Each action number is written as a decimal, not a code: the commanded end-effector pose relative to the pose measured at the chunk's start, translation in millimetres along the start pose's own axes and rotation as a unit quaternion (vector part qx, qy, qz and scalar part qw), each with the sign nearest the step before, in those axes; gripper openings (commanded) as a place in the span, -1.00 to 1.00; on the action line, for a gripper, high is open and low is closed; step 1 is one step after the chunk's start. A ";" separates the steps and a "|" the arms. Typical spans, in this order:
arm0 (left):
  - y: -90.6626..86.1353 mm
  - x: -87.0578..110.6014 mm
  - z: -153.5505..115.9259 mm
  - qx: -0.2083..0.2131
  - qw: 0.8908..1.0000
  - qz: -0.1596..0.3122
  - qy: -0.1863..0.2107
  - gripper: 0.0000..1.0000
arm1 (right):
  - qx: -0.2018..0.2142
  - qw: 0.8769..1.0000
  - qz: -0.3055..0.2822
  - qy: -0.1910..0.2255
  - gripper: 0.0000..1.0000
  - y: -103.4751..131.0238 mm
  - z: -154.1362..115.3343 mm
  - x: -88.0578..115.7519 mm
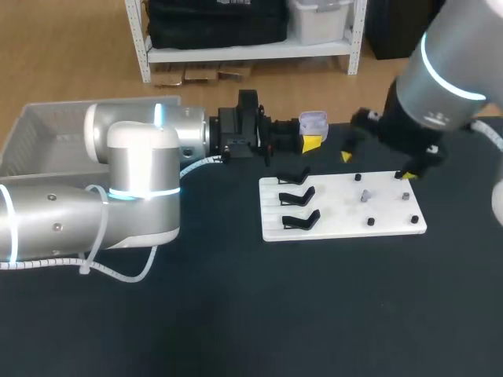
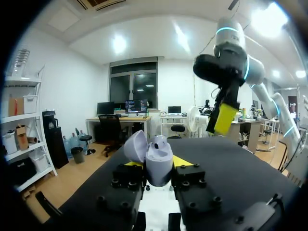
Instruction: Pick up each earbud case from the left stands, insert the matching earbuds, close the lid, and place the case in the box.
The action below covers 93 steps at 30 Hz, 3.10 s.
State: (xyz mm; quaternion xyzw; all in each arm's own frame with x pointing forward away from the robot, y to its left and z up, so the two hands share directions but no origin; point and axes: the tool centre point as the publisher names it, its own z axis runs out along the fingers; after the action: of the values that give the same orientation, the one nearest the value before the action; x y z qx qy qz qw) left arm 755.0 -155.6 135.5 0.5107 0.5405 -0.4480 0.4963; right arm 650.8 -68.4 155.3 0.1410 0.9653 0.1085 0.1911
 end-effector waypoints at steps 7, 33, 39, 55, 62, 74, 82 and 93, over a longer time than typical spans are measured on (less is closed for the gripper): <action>-0.7 1.7 -0.1 -0.002 1.000 0.003 -0.004 -1.00 | 0.029 0.999 -0.008 0.029 1.00 -20.7 65.1 6.1; -0.7 1.7 -0.1 -0.002 1.000 0.003 -0.004 -1.00 | 0.056 0.997 0.024 0.050 0.18 -25.9 137.1 -8.3; -0.7 1.7 -0.1 -0.002 1.000 0.003 -0.004 -1.00 | 0.059 0.997 0.030 0.051 -0.02 -29.2 140.7 -11.7; -0.7 1.7 -0.1 -0.002 1.000 0.003 -0.004 -1.00 | 0.063 0.996 0.033 0.048 -0.26 -30.7 140.0 -14.0; -0.7 1.7 -0.1 -0.002 1.000 0.003 -0.004 -1.00 | 0.066 0.996 0.035 0.050 -0.32 -31.9 142.9 -12.7; -0.7 1.7 -0.1 -0.002 1.000 0.003 -0.004 -1.00 | 0.070 0.996 0.033 0.048 -0.55 -30.6 142.9 -13.2; -0.7 1.7 -0.1 -0.002 1.000 0.003 -0.004 -1.00 | 0.074 0.995 0.035 0.049 -0.55 -32.8 144.2 -15.0; -0.7 1.7 -0.1 -0.002 1.000 0.003 -0.004 -1.00 | 0.077 0.995 0.034 0.050 -1.00 -34.0 144.1 -16.7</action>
State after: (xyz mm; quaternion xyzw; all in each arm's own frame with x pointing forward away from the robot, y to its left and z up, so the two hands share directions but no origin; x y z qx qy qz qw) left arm 755.1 -155.6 135.5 0.5107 0.5405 -0.4480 0.4963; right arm 714.0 -82.7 21.3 0.1822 0.9736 0.0497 0.1279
